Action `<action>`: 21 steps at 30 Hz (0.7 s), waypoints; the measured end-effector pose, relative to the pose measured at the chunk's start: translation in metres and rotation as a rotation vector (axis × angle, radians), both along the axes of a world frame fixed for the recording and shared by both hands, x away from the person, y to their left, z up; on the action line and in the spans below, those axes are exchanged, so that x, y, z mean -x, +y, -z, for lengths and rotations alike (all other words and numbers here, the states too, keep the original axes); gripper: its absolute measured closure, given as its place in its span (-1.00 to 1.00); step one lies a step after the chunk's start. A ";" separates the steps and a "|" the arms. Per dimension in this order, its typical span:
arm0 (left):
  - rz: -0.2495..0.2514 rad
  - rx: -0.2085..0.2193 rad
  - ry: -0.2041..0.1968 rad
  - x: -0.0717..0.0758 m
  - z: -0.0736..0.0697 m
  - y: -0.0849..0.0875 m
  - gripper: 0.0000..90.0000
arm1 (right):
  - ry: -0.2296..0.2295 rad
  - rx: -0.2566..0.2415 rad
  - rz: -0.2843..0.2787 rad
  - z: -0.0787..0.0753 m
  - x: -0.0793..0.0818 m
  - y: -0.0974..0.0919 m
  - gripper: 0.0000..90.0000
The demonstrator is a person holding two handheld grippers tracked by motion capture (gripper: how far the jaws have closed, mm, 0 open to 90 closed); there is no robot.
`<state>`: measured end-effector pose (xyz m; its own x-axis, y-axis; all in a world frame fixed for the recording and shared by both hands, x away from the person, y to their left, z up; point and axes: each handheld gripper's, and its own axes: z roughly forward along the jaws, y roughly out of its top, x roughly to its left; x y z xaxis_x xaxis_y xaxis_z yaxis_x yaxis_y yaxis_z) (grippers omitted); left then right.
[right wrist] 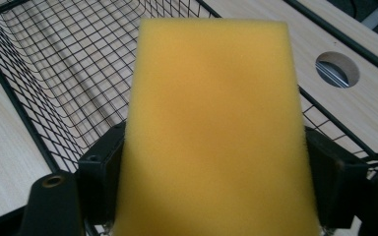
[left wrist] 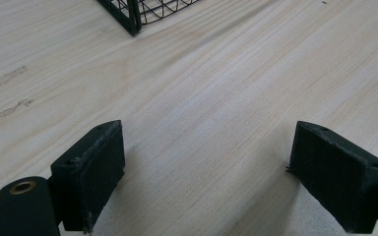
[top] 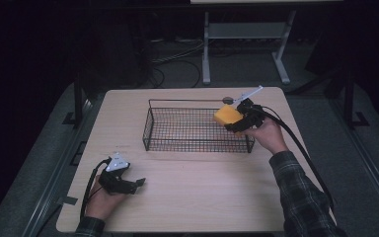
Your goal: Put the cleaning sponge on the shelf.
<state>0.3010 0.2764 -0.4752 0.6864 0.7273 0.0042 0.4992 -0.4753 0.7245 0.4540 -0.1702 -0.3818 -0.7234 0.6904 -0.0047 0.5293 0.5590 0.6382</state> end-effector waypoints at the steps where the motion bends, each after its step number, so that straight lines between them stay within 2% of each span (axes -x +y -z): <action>1: 0.000 0.000 0.000 0.000 0.000 0.000 -0.72 | 0.000 0.001 -0.002 0.001 -0.001 0.001 -0.49; 10: 0.000 0.000 0.000 0.000 0.000 0.000 -0.72 | 0.021 0.033 -0.004 0.015 -0.008 0.005 -0.49; 21: 0.000 0.000 0.000 0.000 0.000 0.000 -0.72 | 0.045 0.040 -0.010 0.028 -0.012 0.006 -0.50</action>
<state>0.3011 0.2764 -0.4752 0.6867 0.7269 0.0041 0.4990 -0.4755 0.7245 0.4658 -0.1647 -0.4095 -0.7302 0.6833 0.0001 0.5512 0.5890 0.5910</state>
